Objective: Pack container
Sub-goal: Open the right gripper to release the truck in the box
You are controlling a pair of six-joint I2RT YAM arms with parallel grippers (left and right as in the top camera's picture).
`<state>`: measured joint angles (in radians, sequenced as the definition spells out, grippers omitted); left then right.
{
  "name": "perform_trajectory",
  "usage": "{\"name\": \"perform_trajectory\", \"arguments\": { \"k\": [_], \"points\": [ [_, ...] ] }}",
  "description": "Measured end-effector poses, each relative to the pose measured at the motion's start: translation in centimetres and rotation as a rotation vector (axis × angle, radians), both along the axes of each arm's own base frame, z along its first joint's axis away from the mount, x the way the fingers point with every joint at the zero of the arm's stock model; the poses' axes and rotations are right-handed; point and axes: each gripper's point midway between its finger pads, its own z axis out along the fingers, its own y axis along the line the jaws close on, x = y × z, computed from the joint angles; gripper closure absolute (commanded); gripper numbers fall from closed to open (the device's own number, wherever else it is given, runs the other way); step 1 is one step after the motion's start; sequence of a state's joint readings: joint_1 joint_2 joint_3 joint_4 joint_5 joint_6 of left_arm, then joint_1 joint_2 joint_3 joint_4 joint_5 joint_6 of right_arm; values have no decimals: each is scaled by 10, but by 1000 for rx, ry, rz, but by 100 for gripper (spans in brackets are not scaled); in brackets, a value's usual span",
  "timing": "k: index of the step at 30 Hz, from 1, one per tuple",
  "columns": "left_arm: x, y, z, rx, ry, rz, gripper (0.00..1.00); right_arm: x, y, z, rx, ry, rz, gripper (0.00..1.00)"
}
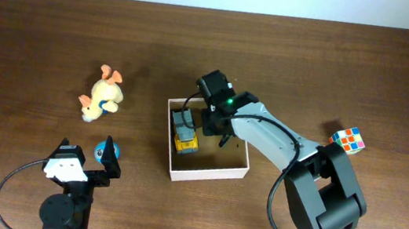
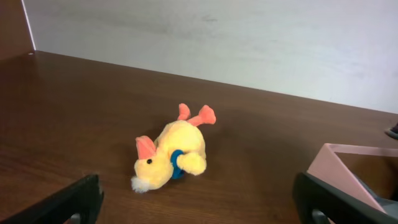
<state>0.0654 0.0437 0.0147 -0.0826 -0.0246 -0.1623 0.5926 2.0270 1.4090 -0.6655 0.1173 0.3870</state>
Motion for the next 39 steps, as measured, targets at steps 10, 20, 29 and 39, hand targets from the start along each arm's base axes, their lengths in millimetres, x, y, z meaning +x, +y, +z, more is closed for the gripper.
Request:
{"name": "perform_trajectory", "arguments": {
  "k": [10,20,29,39],
  "points": [
    [0,0,0,0,0,0,1,7,-14,0,10,2,-89,52],
    [0,0,0,0,0,0,1,10,-10,1,43,-6,-131,52],
    [0,0,0,0,0,0,1,2,0,0,39,5,-82,52],
    [0,0,0,0,0,0,1,-8,-2,-2,7,37,-45,51]
  ]
}}
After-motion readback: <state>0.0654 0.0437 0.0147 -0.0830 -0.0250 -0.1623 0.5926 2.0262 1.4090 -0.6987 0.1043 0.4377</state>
